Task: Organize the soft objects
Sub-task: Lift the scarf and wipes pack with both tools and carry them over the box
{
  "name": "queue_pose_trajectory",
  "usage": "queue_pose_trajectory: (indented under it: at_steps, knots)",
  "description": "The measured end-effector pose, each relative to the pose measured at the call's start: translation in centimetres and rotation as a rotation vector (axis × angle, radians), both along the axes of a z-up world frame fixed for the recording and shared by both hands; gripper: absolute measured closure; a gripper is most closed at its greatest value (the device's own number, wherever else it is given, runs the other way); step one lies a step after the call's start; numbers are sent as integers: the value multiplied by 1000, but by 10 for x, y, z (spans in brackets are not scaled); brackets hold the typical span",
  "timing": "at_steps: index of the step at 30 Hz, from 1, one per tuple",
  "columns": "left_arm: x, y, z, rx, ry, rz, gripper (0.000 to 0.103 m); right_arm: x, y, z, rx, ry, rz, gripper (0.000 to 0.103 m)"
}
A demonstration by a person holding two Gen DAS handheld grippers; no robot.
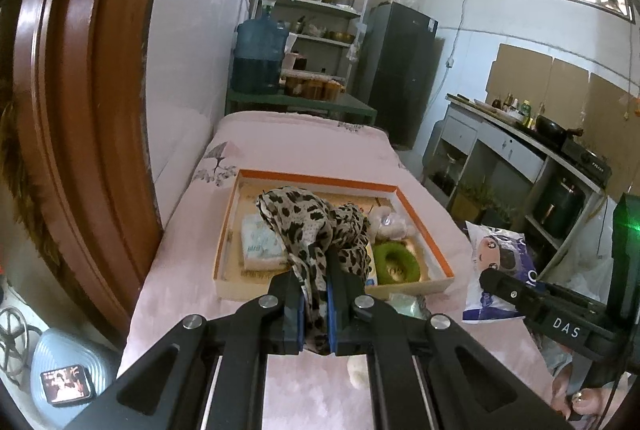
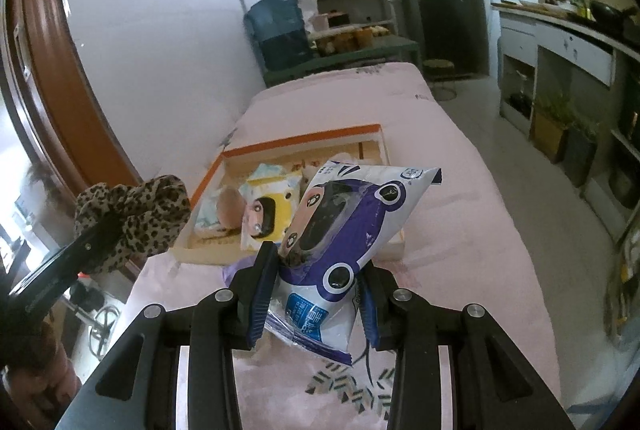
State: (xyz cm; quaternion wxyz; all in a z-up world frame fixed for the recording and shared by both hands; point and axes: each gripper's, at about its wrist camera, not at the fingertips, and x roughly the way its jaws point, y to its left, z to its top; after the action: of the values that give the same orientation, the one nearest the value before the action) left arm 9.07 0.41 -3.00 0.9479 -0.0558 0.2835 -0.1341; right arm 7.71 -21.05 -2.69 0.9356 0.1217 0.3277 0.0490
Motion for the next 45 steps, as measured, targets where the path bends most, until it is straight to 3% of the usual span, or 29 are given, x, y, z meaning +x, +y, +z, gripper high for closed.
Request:
queue_pose_trajectory:
  at_steps: [23,45]
  knots:
    - [45,-14,15,-1,-28,-30,95,49,13,10,-38,-13,44,64]
    - [124,-9,0,9,56,-18,95,120,-2,11,-65,-6,93,64]
